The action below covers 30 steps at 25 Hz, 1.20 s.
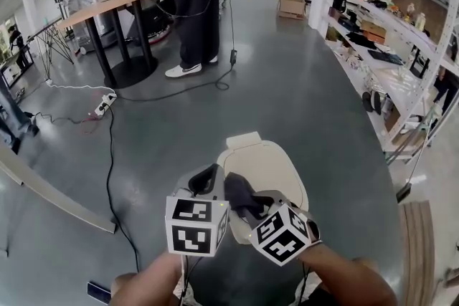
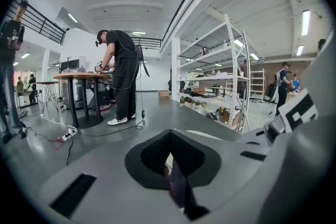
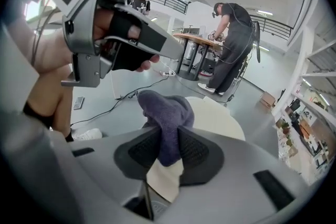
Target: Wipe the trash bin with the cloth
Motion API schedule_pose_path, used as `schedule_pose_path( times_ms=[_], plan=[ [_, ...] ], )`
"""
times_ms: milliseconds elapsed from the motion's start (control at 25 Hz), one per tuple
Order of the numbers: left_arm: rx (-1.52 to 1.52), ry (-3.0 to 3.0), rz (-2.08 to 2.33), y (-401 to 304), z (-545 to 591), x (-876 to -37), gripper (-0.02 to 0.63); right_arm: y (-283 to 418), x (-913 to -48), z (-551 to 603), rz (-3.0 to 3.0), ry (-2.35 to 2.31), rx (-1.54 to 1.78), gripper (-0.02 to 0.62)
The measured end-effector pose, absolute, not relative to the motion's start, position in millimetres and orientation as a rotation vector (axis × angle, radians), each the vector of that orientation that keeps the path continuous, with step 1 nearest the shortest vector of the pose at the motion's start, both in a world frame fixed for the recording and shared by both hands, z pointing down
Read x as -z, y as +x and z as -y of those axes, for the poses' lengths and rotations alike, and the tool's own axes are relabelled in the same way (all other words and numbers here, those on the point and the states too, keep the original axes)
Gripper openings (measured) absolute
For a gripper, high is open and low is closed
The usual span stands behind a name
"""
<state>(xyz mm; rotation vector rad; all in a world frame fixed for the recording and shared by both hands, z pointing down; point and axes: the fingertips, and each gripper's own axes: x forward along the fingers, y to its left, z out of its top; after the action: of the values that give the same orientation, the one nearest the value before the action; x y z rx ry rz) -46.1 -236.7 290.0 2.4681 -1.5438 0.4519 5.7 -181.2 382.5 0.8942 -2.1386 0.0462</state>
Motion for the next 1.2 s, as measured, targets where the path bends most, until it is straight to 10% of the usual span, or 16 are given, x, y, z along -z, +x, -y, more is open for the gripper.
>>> schedule_pose_path(
  times_ms=[1200],
  plan=[
    [-0.568,2.515,1.471,-10.5,226.3,-309.4,0.0,126.0,-384.2,204.0,2.067,1.176,-0.241,0.089]
  ],
)
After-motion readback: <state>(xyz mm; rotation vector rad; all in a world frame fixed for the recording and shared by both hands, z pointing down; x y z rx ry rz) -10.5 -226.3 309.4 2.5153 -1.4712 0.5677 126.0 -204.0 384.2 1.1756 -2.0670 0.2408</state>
